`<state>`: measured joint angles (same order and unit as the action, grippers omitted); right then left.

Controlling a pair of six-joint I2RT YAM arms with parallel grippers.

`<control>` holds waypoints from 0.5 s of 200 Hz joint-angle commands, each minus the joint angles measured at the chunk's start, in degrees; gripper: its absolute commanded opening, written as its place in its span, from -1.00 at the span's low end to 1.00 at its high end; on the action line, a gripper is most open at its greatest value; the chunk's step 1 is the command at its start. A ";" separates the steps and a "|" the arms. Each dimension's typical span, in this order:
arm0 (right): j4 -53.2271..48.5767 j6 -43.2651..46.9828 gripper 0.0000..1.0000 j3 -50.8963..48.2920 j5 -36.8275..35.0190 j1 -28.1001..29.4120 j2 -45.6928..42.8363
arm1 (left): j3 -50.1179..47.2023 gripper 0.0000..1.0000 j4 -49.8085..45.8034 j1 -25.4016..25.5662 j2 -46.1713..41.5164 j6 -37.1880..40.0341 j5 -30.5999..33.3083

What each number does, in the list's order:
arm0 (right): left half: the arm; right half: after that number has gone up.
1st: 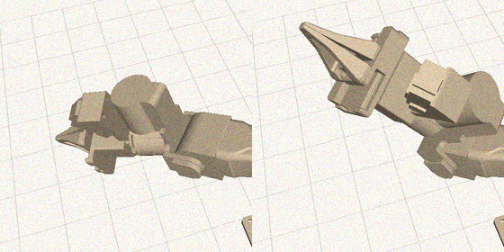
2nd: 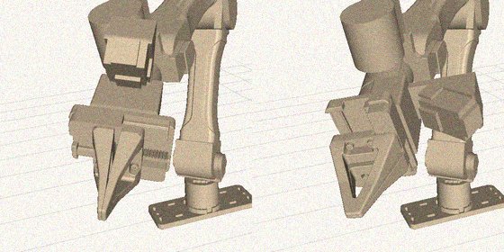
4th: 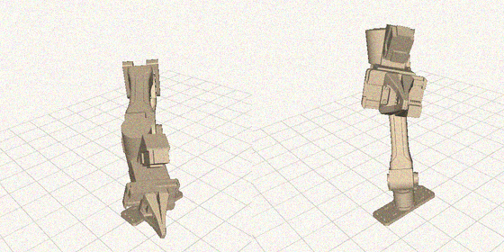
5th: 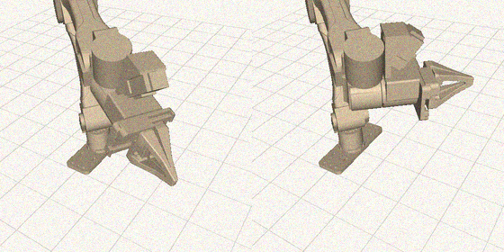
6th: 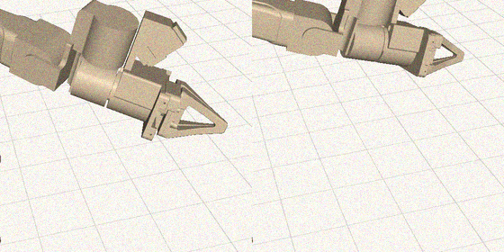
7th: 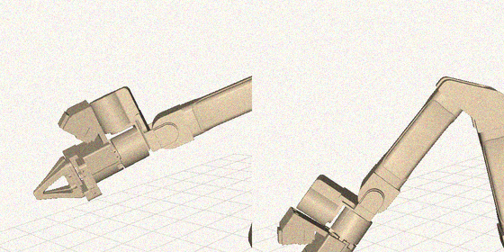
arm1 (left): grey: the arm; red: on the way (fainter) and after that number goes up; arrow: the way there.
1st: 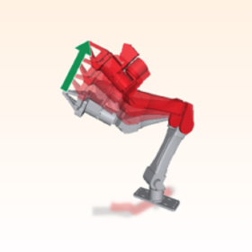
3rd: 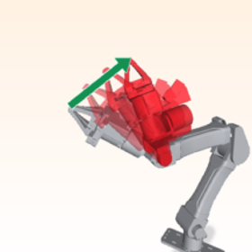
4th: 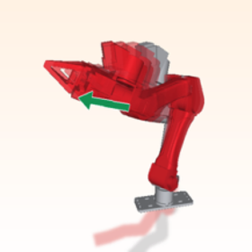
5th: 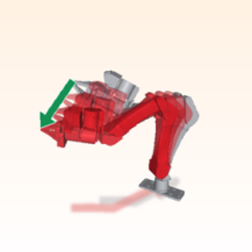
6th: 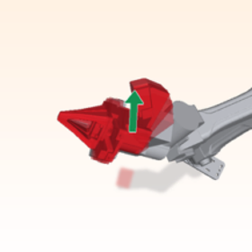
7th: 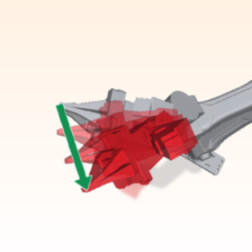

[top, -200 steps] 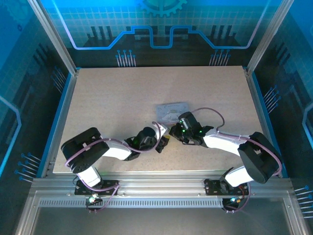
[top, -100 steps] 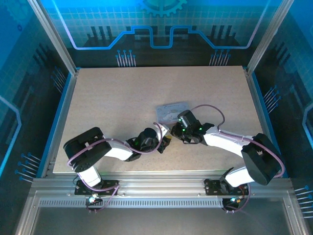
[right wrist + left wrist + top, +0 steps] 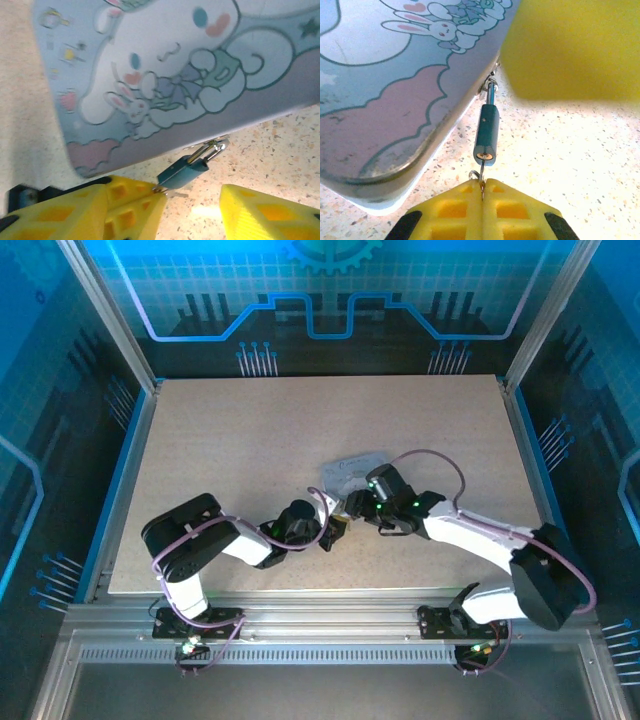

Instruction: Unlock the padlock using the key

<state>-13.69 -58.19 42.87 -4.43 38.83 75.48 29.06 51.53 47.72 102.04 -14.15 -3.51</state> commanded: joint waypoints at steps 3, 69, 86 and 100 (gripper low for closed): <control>-2.52 0.39 0.26 -1.53 -1.88 -1.43 -5.21 | -0.74 -1.00 4.63 -0.57 0.83 -1.64 -2.31; 6.93 -6.40 0.12 -12.29 3.25 -4.99 -7.76 | -0.25 -1.00 3.61 -1.23 1.18 -6.22 -5.65; 10.75 -7.97 0.17 -14.17 5.62 -6.27 -6.23 | -1.39 -1.00 6.74 -2.72 2.12 -10.02 -7.84; 13.85 -9.38 0.21 -15.80 6.98 -7.22 -5.24 | -2.11 -1.00 9.10 -4.44 2.93 -13.06 -9.91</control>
<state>-7.62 -63.61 29.21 -1.37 33.28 68.73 28.58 54.59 45.80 103.33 -20.99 -8.56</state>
